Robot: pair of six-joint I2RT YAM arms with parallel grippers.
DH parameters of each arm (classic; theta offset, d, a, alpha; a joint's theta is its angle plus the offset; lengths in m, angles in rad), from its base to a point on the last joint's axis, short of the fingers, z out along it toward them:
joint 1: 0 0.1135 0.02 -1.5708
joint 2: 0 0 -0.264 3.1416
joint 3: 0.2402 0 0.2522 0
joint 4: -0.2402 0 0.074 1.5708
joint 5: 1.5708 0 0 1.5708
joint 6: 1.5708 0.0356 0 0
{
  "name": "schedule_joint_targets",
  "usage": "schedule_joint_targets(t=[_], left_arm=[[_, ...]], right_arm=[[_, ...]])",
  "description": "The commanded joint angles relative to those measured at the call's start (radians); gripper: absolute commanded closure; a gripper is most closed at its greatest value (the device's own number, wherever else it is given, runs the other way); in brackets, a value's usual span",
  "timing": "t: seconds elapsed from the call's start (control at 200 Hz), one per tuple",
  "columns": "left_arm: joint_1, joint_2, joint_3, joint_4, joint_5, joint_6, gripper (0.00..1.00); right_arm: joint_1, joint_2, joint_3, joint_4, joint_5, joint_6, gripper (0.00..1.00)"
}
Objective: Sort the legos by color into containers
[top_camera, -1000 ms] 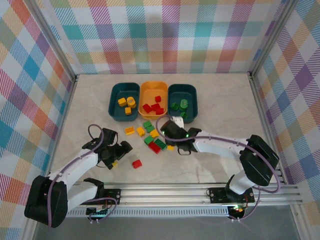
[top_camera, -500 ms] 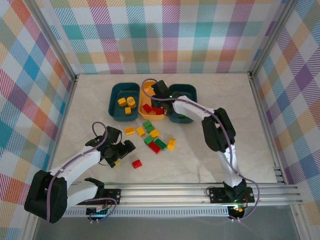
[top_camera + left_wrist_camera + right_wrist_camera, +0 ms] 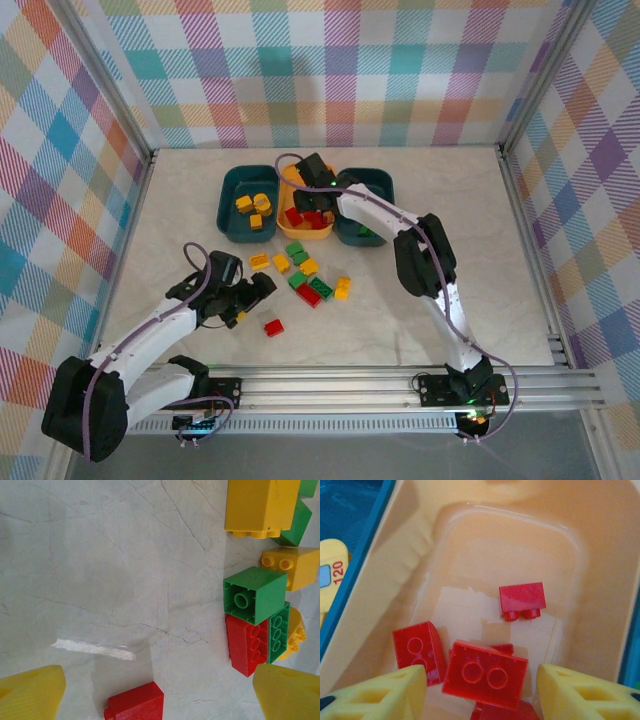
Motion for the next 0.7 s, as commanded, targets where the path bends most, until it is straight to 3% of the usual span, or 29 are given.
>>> schedule_joint_targets(t=[0.0,0.09,0.185,0.305,0.54,0.695], left_arm=[[-0.01,-0.004,0.02,-0.01,-0.01,-0.009,0.04],[-0.01,-0.003,0.023,-0.034,-0.051,-0.014,0.03],[-0.002,-0.006,0.047,-0.114,-0.173,-0.028,0.01],[0.069,-0.003,0.066,-0.167,-0.258,-0.02,0.0],[0.334,-0.03,0.041,-0.191,-0.203,-0.04,0.0],[0.405,-0.169,-0.028,-0.159,-0.175,-0.05,0.0]], right_arm=[[0.011,-0.15,-0.096,0.019,-0.018,-0.007,0.4],[0.067,-0.277,-0.283,0.113,-0.007,0.012,0.4],[0.17,-0.391,-0.461,0.175,0.053,0.035,0.37],[0.319,-0.448,-0.604,0.195,0.088,0.117,0.34],[0.496,-0.393,-0.647,0.155,0.072,0.22,0.28],[0.522,-0.309,-0.591,0.092,0.002,0.214,0.27]])
